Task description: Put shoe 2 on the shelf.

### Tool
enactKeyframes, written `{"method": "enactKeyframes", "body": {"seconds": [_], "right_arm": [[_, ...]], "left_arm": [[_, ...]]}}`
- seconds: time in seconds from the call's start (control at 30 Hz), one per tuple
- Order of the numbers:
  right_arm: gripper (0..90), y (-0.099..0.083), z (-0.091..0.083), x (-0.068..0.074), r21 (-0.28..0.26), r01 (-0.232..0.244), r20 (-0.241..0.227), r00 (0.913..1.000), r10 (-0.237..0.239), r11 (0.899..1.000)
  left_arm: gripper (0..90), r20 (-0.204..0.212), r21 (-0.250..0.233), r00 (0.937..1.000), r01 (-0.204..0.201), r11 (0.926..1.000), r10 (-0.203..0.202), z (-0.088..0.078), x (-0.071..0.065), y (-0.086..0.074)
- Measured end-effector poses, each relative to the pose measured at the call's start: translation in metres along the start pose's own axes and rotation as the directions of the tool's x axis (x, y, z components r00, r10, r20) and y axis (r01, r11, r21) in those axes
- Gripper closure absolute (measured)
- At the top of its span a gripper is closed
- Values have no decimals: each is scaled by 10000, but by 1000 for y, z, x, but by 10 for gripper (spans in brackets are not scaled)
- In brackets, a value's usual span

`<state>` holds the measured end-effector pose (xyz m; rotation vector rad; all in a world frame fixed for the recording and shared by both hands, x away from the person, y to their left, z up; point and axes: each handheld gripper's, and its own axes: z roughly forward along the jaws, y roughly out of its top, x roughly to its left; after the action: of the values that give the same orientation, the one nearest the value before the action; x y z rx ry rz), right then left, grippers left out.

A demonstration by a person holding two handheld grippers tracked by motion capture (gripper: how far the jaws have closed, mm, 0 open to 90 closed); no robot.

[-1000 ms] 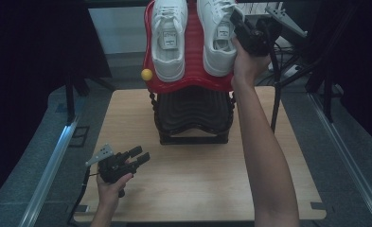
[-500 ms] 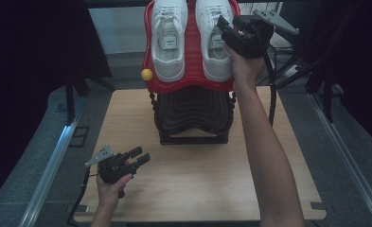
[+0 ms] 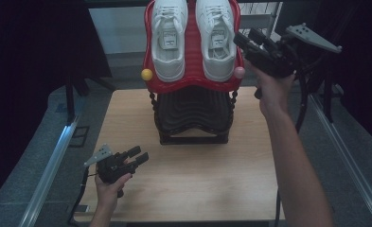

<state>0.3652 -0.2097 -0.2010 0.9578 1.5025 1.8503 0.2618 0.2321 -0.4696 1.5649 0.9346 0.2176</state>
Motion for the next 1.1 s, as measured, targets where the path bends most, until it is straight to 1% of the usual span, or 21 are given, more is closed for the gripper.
{"method": "enactKeyframes", "body": {"seconds": [0.07,0.17,0.2,0.3,0.43,0.5,0.53,0.67,0.87,1.03,1.1], "right_arm": [[451,-2,-13,-3,-11,92,-30,10000,-92,10000],[459,-7,-33,-9,-54,45,-146,9999,-46,10000],[460,-9,-39,-11,-22,48,-141,9999,-49,10000],[463,-16,-57,-19,144,297,9,9996,-297,9995],[474,-31,-76,-30,201,184,-113,9998,-181,9996],[478,-40,-84,-34,345,166,-106,9998,-163,9993],[478,-44,-87,-36,379,72,-150,9999,-66,9993],[483,-69,-99,-42,628,-55,-222,9997,69,9980],[485,-108,-113,-51,960,-207,-163,9996,223,9952],[488,-140,-126,-55,1300,-361,-125,9992,381,9909],[489,-154,-131,-56,1527,-416,-130,9989,441,9874]], "left_arm": [[466,35,31,10000,24,10000,-24,1,-1,-1],[466,72,72,10000,17,10000,-17,3,-1,-1],[467,67,94,10000,4,10000,-4,3,-1,-1],[466,71,97,10000,3,10000,-3,3,-1,-1],[467,87,99,10000,32,9999,-33,3,-1,-1],[466,72,102,10000,27,9999,-27,3,-1,-2],[466,77,121,10000,22,9999,-23,3,-1,-2],[467,48,118,10000,27,9999,-28,3,-1,-2],[466,30,151,10000,-5,9999,4,3,-1,-1],[466,25,156,10000,-7,9999,6,2,-1,-2],[466,27,139,10000,1,9999,-2,2,-1,-1]]}}
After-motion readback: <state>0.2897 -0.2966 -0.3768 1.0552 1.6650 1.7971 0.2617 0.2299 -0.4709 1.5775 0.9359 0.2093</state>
